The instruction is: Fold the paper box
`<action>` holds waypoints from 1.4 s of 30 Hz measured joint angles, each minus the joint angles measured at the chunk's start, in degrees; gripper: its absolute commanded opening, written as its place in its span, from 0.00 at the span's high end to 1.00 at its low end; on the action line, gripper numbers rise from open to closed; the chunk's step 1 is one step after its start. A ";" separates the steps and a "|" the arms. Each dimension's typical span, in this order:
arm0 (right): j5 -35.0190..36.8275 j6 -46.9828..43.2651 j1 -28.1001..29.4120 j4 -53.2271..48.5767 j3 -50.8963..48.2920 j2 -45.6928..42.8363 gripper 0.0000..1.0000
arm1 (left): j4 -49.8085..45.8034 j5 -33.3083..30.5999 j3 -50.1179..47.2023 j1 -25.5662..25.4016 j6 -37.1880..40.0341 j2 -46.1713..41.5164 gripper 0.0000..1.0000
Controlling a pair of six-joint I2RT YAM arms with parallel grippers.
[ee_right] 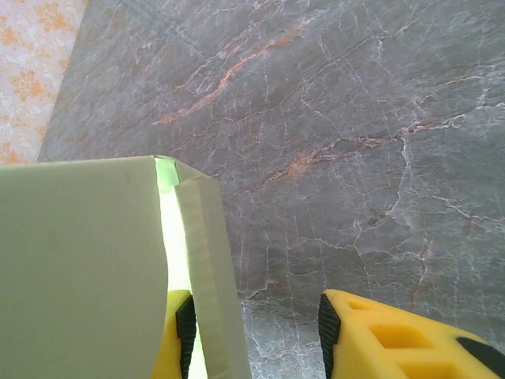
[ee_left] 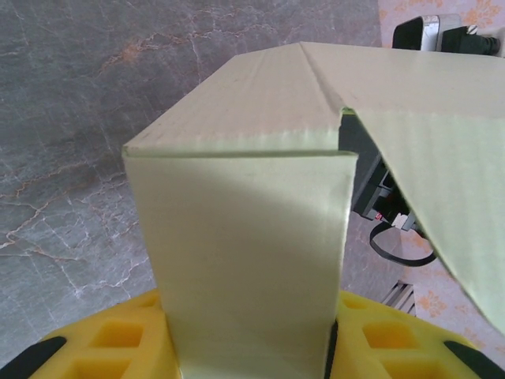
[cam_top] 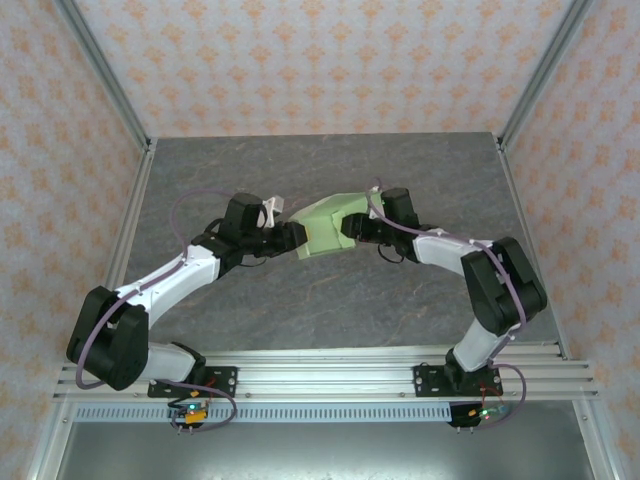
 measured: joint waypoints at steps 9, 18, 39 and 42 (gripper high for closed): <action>0.07 0.00 0.72 -0.81 0.31 1.05 0.60 | 0.11 -0.50 0.02 -0.24 0.22 -0.11 0.67; 10.03 2.19 3.89 0.37 0.83 1.07 0.69 | -0.31 -1.14 0.09 -0.26 -0.02 -0.09 0.66; 17.51 0.24 6.99 0.39 -2.38 -3.02 0.44 | -3.26 -5.16 0.76 -0.39 1.53 -0.79 0.66; 14.99 -0.46 5.40 0.26 -5.38 -5.51 0.42 | -3.23 -5.49 1.20 -0.39 1.57 -0.96 0.66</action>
